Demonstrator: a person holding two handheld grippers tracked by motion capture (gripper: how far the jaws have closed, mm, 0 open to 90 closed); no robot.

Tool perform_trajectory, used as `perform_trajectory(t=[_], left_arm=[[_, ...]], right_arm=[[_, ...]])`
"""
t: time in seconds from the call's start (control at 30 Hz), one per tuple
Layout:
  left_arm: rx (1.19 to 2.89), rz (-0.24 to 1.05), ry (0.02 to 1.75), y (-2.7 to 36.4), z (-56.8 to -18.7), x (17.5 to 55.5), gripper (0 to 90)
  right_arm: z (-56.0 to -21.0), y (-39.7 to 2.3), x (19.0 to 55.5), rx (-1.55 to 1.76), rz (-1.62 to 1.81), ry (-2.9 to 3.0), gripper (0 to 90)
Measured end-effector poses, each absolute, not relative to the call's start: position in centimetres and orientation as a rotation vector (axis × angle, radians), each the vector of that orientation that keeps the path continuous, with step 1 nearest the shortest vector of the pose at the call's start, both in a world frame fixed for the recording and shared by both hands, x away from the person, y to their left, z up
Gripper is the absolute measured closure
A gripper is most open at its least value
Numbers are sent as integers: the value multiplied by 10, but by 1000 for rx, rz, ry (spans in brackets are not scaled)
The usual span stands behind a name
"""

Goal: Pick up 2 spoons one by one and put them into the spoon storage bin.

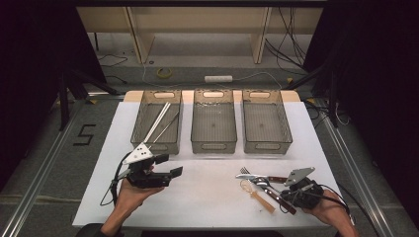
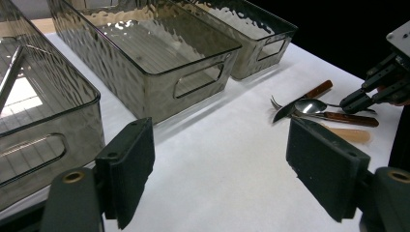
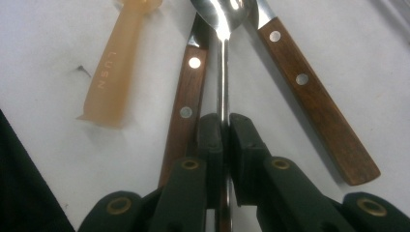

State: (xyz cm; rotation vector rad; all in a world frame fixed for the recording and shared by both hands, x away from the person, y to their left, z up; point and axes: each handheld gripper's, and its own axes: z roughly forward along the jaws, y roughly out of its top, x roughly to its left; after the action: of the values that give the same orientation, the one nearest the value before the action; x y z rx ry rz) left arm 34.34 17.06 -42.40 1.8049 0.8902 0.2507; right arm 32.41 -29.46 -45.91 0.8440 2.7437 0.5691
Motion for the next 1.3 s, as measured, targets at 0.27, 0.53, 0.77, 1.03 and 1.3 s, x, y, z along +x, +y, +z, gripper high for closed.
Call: perform_trajectory(t=[0.27,0.53,0.77,1.03,1.3], left_arm=[[1801,247,890,171,-424,344,250],[1790,249,893,172,-424,344,250],[1749,261,901,178,-422,345,250],[1738,273,879,180,-420,341,246],[1756,321,876,187,-419,337,242]], right_arm=[[-455,-295,322,812,585,2742,852],[-448,-296,323,850,670,2716,854],[-433,-292,330,907,838,2679,854],[-415,-263,351,887,944,2660,854],[-404,-231,370,827,937,2659,855]])
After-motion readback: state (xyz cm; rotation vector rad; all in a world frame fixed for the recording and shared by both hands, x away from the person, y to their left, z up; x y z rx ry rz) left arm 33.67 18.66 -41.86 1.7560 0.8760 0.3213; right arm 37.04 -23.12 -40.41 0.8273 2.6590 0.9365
